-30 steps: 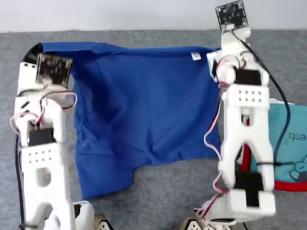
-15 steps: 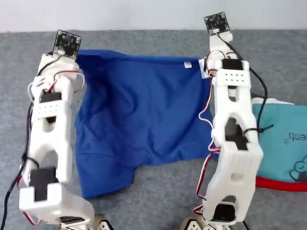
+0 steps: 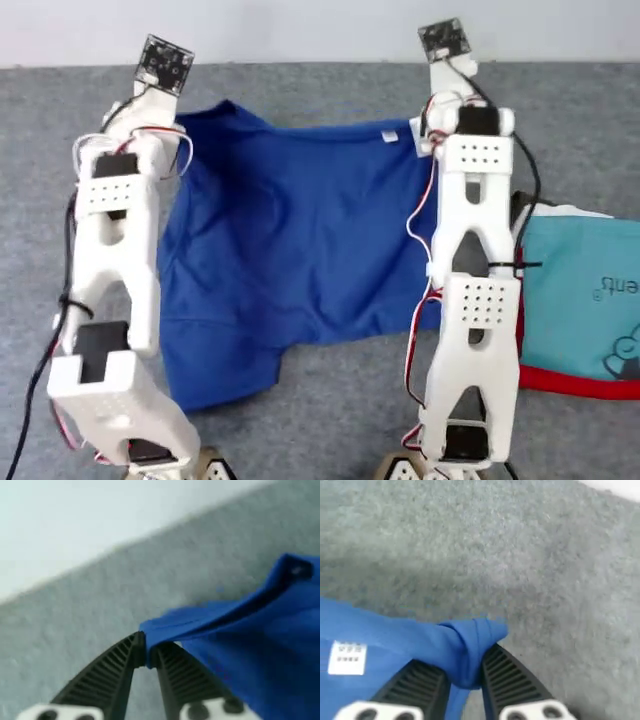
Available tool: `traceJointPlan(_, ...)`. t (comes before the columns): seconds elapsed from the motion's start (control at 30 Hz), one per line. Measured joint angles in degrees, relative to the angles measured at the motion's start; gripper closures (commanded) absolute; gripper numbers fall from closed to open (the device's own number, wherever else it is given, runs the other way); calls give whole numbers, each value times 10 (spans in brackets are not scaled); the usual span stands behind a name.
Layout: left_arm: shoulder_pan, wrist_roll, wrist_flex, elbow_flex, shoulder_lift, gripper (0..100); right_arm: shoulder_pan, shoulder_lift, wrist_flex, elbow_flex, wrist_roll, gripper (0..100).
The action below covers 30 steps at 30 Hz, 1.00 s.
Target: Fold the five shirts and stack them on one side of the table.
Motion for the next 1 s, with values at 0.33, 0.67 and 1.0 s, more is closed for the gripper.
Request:
traceJointPlan(0.33,4,0,358,-7,-95,986,0,0,200,-101,0,991)
traceJointPlan(0.67,4,-1,565,-7,-116,987,0,-28,200,72,0,991)
traceJointPlan(1.0,4,-1,575,154,-287,987,-10,-185,200,321,0,991)
